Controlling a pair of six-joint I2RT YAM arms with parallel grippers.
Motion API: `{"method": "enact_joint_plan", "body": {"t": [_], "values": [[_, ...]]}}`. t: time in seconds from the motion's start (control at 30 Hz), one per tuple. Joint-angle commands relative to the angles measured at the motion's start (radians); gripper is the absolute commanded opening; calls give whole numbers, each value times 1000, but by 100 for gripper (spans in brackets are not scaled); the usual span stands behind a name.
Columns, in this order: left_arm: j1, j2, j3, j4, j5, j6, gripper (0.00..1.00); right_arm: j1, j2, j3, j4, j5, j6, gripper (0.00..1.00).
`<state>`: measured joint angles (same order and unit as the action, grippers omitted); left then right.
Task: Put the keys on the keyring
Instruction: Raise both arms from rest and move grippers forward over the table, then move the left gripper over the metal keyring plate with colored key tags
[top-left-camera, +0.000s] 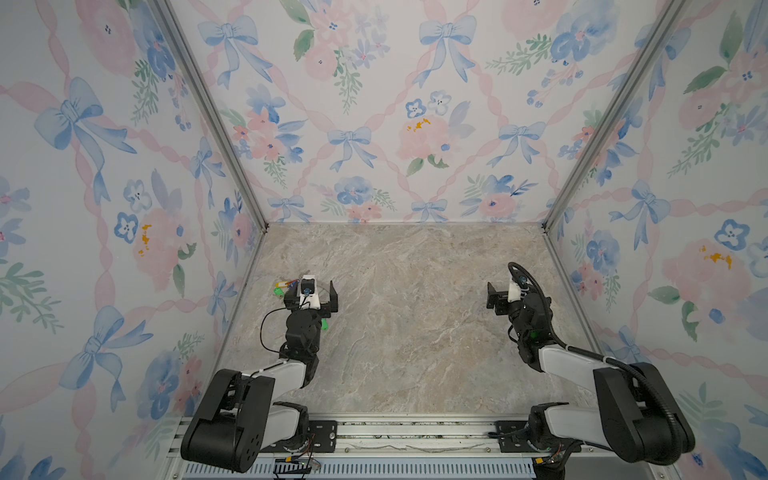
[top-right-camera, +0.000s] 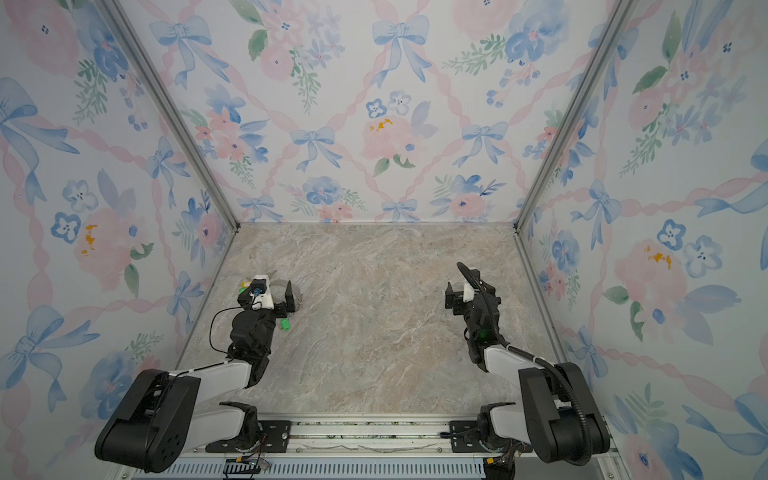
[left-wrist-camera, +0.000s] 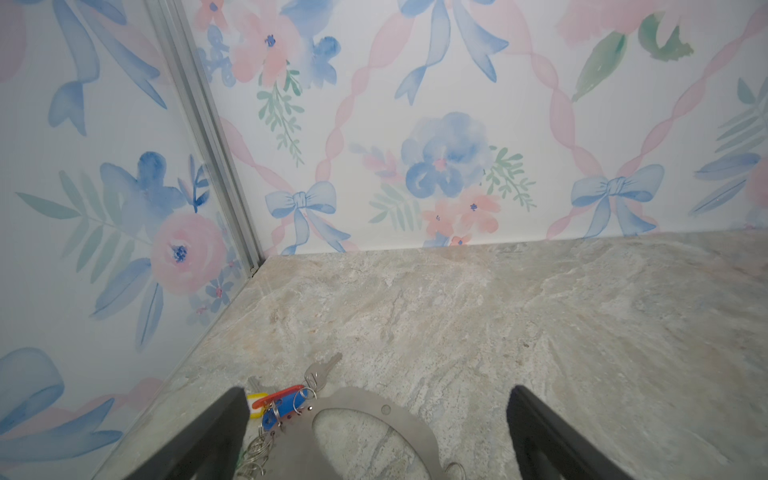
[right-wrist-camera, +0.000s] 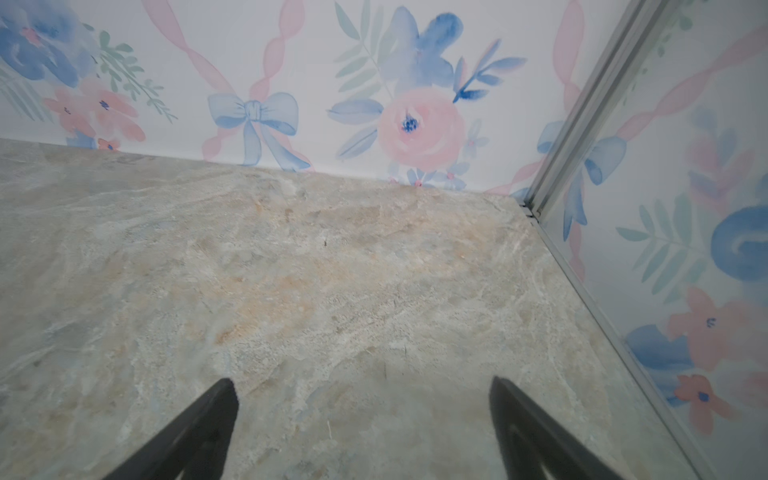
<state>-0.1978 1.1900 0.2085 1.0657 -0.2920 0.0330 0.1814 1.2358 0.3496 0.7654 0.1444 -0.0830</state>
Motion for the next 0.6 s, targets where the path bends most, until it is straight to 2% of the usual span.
{"method": "enact_joint_plan", "body": {"t": [0.0, 0.07, 0.13, 0.27, 0.33, 0.4, 0.47, 0.57], "values": [[-11, -125, 79, -256, -94, -110, 98, 37, -128, 46, -146, 21, -9, 97], [-12, -188, 137, -405, -150, -259, 98, 38, -198, 71, -199, -28, 65, 97], [-11, -224, 163, -486, -148, -355, 98, 37, -257, 97, -252, -32, 147, 97], [-9, -301, 117, -560, -26, -497, 98, 22, -331, 182, -452, 19, 368, 97], [12, -311, 92, -547, 58, -524, 98, 1, -335, 241, -639, 80, 530, 97], [29, -275, 110, -558, 129, -529, 98, -40, -317, 281, -758, 53, 647, 97], [29, -206, 156, -613, 166, -526, 98, -76, -277, 285, -756, -67, 651, 97], [24, -98, 235, -698, 150, -539, 98, -61, -219, 287, -748, -105, 640, 97]]}}
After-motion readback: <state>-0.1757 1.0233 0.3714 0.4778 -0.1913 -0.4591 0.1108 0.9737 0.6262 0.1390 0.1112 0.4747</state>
